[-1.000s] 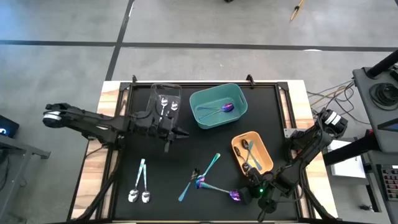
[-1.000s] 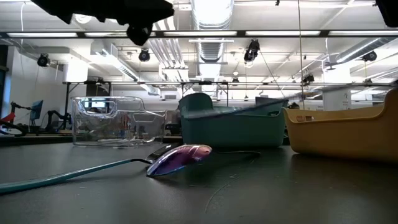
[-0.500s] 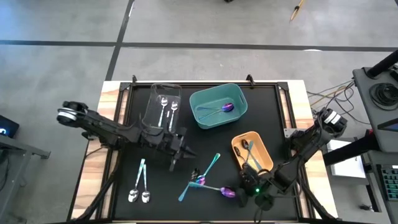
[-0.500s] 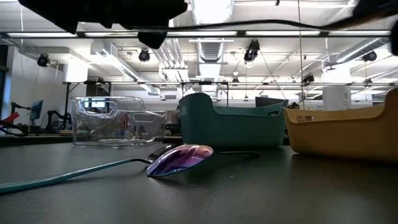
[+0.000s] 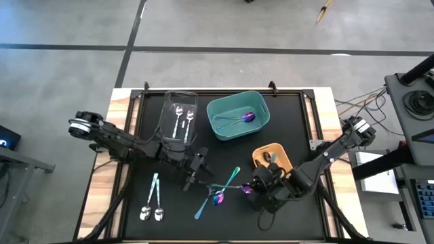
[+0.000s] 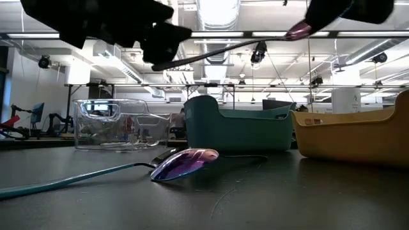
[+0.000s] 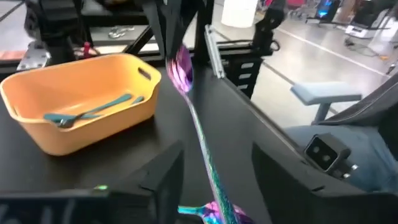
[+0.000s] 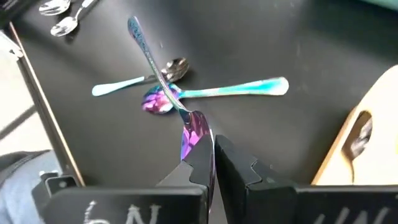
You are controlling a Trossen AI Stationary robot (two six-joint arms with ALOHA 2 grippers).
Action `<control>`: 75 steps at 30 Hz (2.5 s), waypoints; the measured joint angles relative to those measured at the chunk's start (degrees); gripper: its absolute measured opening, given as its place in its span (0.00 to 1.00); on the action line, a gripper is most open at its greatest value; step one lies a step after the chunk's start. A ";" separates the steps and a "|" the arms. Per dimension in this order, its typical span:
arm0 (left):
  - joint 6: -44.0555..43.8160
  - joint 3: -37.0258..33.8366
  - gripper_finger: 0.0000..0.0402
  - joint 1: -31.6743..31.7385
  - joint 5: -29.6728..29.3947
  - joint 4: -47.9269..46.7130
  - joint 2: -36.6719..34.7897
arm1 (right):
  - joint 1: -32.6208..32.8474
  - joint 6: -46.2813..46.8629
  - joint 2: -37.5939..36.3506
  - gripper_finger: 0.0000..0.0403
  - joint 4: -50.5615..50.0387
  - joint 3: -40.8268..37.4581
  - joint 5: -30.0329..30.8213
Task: Sort silverware by color (type)
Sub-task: Put the purple spoon into the green bin
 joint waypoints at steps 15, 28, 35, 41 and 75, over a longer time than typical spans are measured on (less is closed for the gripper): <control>-0.76 1.48 0.51 -0.02 -2.05 0.06 5.19 | -5.85 -14.71 1.75 0.02 -3.28 4.26 -1.50; -3.20 7.02 0.46 -0.02 -4.30 -1.85 13.45 | -7.90 -22.49 1.73 0.02 -3.33 4.69 -1.49; -3.43 7.08 0.07 0.00 -8.63 -2.41 12.86 | -9.18 -28.79 1.73 0.02 -3.30 4.69 -0.35; -2.67 6.73 0.01 0.04 -13.22 -6.13 8.86 | -11.43 -34.21 0.96 0.04 -0.92 4.69 0.30; 12.49 6.42 0.00 26.70 -11.68 -29.93 -25.32 | -42.73 -79.33 -10.28 0.49 14.44 12.23 -18.84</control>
